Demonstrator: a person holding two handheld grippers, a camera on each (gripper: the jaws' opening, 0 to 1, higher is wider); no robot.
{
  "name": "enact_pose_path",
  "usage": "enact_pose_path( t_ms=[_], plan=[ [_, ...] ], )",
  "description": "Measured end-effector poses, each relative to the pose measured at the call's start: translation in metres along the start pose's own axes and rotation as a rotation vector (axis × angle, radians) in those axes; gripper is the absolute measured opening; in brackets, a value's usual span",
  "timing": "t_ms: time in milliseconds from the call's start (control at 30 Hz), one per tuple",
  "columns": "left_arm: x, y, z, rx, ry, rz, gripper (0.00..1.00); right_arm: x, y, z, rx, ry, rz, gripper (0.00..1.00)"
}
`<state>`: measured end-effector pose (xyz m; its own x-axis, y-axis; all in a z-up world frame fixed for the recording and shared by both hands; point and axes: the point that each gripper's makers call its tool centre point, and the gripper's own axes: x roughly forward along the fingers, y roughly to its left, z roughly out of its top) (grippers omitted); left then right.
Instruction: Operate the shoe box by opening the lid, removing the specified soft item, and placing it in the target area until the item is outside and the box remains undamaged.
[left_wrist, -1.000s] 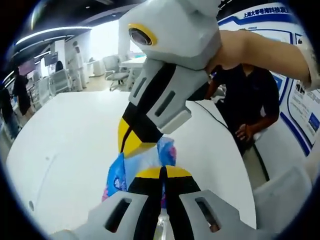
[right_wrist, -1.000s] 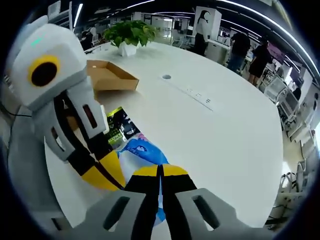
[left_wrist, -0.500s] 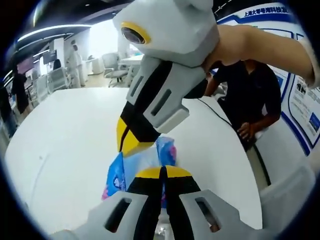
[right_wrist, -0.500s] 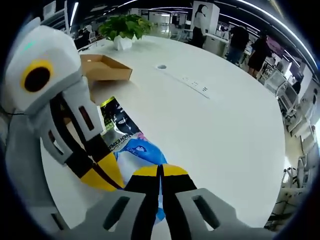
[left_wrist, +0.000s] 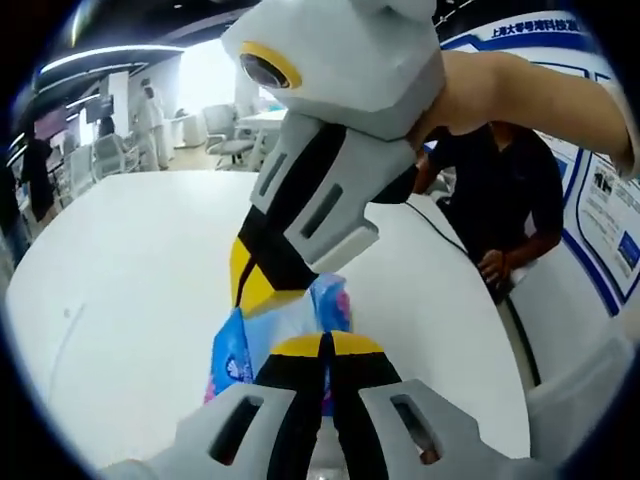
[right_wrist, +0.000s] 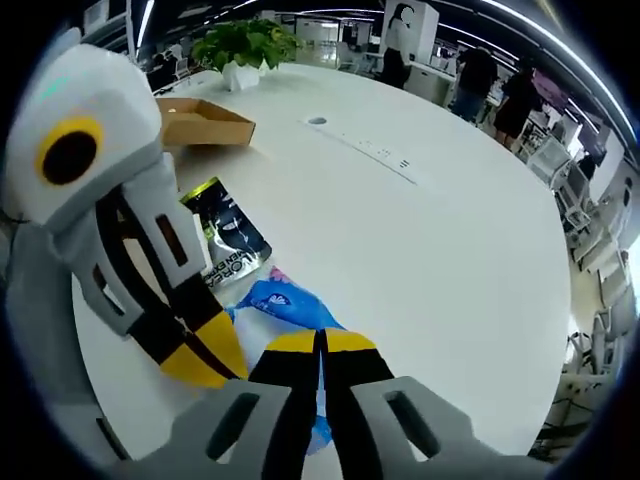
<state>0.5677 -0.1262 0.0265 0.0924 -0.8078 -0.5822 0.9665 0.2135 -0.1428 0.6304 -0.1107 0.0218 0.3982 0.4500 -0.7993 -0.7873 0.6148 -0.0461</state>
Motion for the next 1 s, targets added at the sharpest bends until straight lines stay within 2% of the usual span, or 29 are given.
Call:
enact_pose_path(
  t_ms=[1000],
  plan=[
    [-0.0036,-0.0011,-0.0004,0.041,0.021,0.016,0.02,0.0000,-0.0028,-0.0048,-0.009,0.023,-0.023,0.00]
  ],
)
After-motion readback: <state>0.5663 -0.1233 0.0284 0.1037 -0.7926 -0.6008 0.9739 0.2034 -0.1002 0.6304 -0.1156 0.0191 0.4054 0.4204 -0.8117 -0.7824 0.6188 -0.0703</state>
